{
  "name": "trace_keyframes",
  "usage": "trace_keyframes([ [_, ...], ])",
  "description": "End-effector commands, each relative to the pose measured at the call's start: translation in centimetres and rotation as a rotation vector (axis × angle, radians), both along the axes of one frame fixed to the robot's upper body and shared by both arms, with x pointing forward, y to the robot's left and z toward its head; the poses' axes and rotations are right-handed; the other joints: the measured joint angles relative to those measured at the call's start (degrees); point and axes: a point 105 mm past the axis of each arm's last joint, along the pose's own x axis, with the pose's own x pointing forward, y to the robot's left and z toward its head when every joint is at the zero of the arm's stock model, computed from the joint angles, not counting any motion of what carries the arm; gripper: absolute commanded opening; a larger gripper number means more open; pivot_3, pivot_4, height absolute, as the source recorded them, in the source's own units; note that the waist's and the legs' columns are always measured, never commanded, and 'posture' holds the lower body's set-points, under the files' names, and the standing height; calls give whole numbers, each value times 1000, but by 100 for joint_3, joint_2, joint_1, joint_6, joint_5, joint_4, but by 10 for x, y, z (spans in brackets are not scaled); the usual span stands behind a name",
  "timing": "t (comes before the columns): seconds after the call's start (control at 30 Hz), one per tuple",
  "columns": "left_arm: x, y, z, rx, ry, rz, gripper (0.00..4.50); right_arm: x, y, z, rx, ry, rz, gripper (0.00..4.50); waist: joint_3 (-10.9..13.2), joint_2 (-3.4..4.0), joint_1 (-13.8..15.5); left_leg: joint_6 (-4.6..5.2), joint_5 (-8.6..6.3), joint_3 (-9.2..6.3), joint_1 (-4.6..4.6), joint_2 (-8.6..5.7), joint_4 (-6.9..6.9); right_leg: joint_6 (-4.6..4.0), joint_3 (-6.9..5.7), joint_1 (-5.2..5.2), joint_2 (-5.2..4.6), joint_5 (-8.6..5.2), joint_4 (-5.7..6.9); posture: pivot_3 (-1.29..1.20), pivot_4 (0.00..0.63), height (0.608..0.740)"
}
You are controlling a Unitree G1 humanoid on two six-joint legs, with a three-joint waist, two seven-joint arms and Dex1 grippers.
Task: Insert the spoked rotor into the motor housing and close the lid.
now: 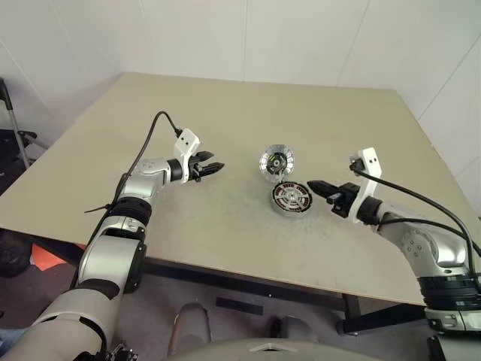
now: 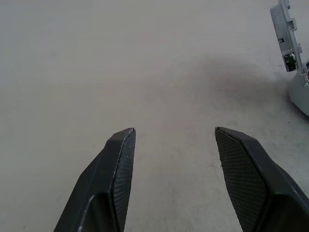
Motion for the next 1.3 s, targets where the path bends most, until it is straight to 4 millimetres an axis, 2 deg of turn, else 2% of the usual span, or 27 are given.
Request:
trace_keyframes([
  [0.03,3,2,15,-5,-55,3,2772,-3,3,5,-14,-10,9,8,0,0,1,0,0,0,0,0,0,0,0,1,0,0,0,0,0,740],
  [0.13,3,1,13,-6,-53,0,2772,-4,-4,-5,-15,35,-27,8,0,0,1,0,0,0,1,0,0,0,0,3,0,0,-1,0,0,740],
  [0.27,2,0,13,-13,-51,1,2772,-4,-35,-31,-82,126,-137,8,-1,-1,0,0,0,0,1,-1,1,-1,1,3,-1,0,-1,0,0,740],
  [0.4,2,3,10,-13,-44,11,2772,-3,-45,-39,-97,124,-145,8,-3,-4,-2,0,0,0,27,-1,1,-1,0,29,-2,0,-2,0,0,740],
  [0.57,2,3,9,-13,-42,13,2772,6,-33,-14,-29,24,-103,8,-3,-4,-24,0,-1,1,27,3,1,-2,0,25,1,0,-1,0,0,740],
  [0.67,2,0,10,-17,-42,11,2772,9,-18,11,6,-64,-47,8,-3,-4,-19,0,-1,1,27,2,1,-2,0,24,1,0,0,0,0,740],
  [0.73,2,0,10,-19,-42,9,2772,11,26,11,28,-112,-6,8,-4,-5,-25,0,0,2,29,3,0,-2,1,24,2,1,1,0,0,740],
  [0.8,2,0,9,-19,-42,8,2772,12,54,18,56,-141,25,8,-5,-5,-71,-4,2,1,36,15,-3,-3,-1,22,13,0,7,0,0,740],
  [0.9,2,0,9,-19,-41,8,2772,17,67,21,58,-131,49,8,-5,-4,-73,-7,4,0,31,6,-5,-4,0,19,7,0,10,0,0,740],
  [0.97,2,0,9,-18,-42,8,2772,22,79,15,43,-104,71,8,-4,-6,-56,-5,2,0,25,-8,0,-6,5,22,-3,1,5,0,0,740],
  [1.03,2,0,10,-19,-44,8,2772,28,85,5,31,-74,65,8,-5,-7,-66,-4,2,1,30,-13,0,-6,10,25,-4,2,4,0,0,740],
  [1.13,2,1,10,-21,-47,14,2772,35,81,-7,22,-38,29,8,-5,-7,-63,-7,3,-2,33,3,-3,-6,2,26,3,2,6,0,0,740],
  [1.3,0,8,6,-18,-41,30,2772,27,74,-4,32,-49,35,8,-5,-7,-98,-4,1,-2,20,2,-5,-6,3,16,6,2,-2,0,0,740],
])
